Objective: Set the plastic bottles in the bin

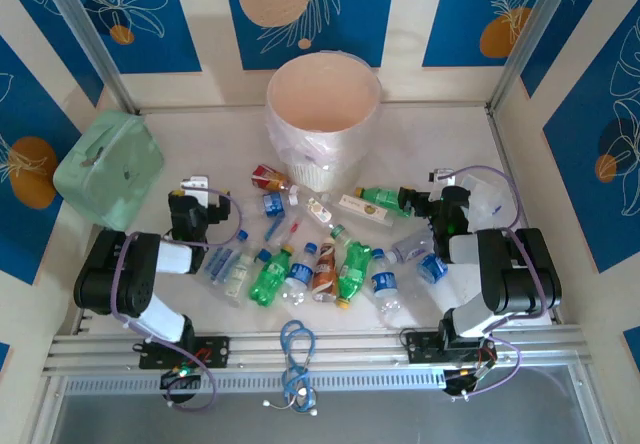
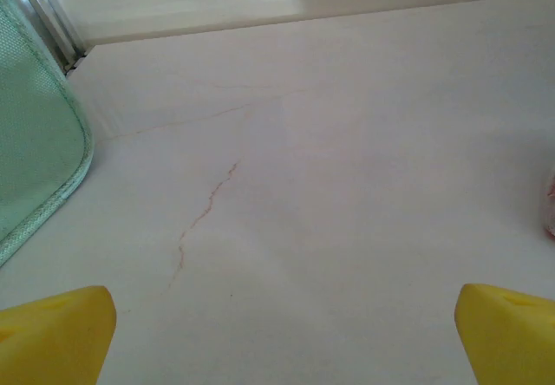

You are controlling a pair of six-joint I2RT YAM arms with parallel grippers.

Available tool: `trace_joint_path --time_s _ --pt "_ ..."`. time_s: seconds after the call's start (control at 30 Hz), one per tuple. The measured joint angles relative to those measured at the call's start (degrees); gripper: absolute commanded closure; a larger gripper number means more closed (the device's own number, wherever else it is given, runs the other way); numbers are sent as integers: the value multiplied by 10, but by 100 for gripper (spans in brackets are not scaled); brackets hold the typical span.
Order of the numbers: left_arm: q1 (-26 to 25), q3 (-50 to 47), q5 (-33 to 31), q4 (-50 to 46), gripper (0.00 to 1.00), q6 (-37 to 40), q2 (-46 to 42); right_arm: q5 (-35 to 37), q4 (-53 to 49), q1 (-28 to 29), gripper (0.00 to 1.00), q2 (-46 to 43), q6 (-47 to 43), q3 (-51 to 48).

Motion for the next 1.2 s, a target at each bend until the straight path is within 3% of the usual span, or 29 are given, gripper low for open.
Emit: trace_joint_path --time_s 0.83,0.9,1.0,1.1,1.2 --pt "0 0 12 0 0 0 0 6 -3 3 1 -1 0 1" --pt "0 3 11 -15 0 0 -4 45 -68 18 1 -21 1 22" --pt "-3 54 -16 -150 0 -5 -51 89 -333 38 1 -90 72 169" --pt "-7 144 -68 -281 0 -49 -125 88 -502 24 1 -150 173 341" --pt "-12 253 -81 -405 0 -127 -199 46 -602 -10 1 -226 254 383"
